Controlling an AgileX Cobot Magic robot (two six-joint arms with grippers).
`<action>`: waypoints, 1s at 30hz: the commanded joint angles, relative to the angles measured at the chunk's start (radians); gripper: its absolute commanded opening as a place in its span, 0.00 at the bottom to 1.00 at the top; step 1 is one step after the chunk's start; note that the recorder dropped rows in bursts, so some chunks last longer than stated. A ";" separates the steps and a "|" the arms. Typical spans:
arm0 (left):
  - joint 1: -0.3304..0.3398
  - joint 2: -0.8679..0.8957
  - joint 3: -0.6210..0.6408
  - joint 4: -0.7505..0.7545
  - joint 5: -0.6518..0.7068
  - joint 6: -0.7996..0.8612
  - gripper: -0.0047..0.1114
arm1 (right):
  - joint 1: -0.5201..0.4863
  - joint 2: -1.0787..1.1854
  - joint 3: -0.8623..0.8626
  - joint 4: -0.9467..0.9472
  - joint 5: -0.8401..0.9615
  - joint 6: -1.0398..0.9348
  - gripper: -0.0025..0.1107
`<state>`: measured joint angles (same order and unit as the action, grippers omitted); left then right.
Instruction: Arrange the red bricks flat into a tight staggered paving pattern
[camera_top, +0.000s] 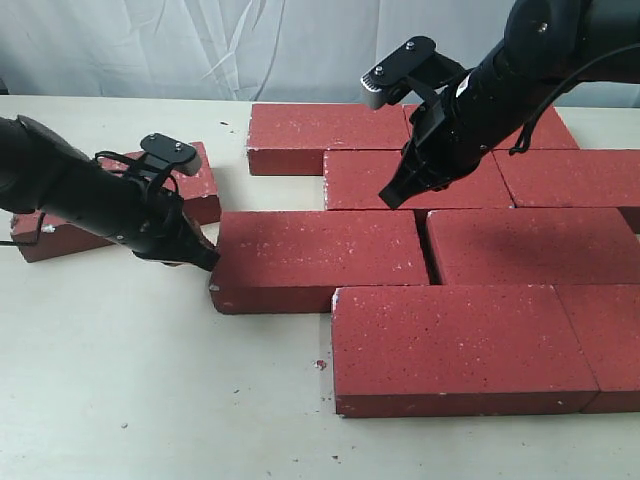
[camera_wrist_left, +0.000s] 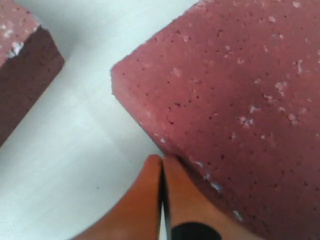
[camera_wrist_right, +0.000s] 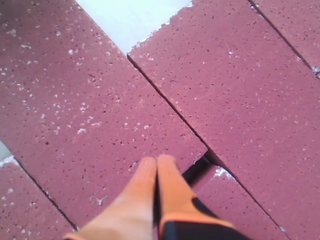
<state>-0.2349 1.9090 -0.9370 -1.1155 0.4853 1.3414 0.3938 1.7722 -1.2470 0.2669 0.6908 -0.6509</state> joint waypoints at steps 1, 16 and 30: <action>-0.007 0.006 -0.008 -0.041 -0.036 0.005 0.04 | -0.005 0.000 0.007 0.008 -0.015 0.002 0.02; -0.007 0.093 -0.057 -0.149 0.108 0.101 0.04 | -0.005 0.000 0.007 0.008 -0.019 -0.002 0.02; 0.006 0.090 -0.057 -0.094 0.033 0.091 0.04 | -0.005 0.000 0.007 0.004 -0.023 -0.005 0.02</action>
<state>-0.2369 1.9985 -0.9906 -1.2223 0.5363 1.4397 0.3938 1.7722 -1.2470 0.2735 0.6810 -0.6492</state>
